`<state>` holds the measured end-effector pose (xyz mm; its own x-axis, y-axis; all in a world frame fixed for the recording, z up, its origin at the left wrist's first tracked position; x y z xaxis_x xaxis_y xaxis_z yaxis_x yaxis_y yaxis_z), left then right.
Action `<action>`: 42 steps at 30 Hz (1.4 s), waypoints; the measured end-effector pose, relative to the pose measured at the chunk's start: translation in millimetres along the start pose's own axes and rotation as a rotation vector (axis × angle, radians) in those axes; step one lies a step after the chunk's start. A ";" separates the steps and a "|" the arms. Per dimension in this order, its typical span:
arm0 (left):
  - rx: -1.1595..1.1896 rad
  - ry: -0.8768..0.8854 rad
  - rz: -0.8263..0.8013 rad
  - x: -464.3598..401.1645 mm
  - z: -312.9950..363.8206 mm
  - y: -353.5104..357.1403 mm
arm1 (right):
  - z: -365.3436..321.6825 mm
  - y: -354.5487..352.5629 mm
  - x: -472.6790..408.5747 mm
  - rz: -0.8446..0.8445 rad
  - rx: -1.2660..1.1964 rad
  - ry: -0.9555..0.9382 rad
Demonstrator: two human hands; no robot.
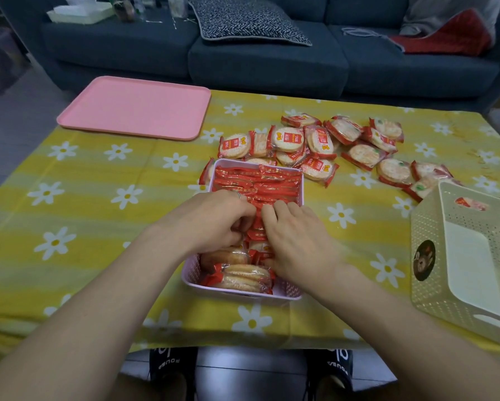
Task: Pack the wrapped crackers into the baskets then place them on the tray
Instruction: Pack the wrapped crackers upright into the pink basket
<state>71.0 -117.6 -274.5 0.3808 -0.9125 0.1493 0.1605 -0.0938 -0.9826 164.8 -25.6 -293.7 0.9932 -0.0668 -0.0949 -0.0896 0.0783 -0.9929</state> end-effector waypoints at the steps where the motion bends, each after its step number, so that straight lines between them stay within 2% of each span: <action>1: 0.008 0.005 -0.001 0.4 0.5 -0.1 | -1.0 -0.2 -0.7 -0.009 0.015 0.013; 12: 0.036 0.020 0.027 1.2 -1.9 1.5 | -4.5 -4.3 0.6 0.035 0.059 0.127; 21: 0.237 0.042 0.070 12.0 -15.8 -8.0 | -1.9 3.1 -0.7 0.005 0.056 0.133; 28: 0.400 -0.021 0.212 18.7 -23.1 -27.1 | 1.2 -8.0 2.9 0.127 -0.008 0.077; 33: 0.462 -0.045 0.318 21.7 -27.4 -34.1 | -0.6 -2.1 0.6 0.066 -0.051 0.107; 37: 0.595 -0.109 0.477 26.4 -38.8 -44.4 | 10.7 -20.7 2.9 0.023 -0.291 0.099; 40: 0.773 -0.154 0.577 25.7 -44.4 -48.6 | 26.1 -42.1 3.1 0.035 -0.766 0.174; 42: 0.826 -0.152 0.584 24.4 -42.6 -46.7 | 29.5 -45.2 -0.6 0.047 -1.061 0.202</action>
<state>34.0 -152.4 -229.7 0.7030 -0.6622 -0.2593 0.4684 0.7056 -0.5318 170.5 0.2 -246.7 0.9652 -0.2570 -0.0485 -0.2424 -0.8097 -0.5345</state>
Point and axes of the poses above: each hand's wrist, its own x-axis away from the middle knuckle, its own y-axis out of the palm, z = x × y, the point moved 5 cm from there along -x, towards the middle knuckle, and after that the axes turned 8 degrees about -x, right-handed, at the moved point
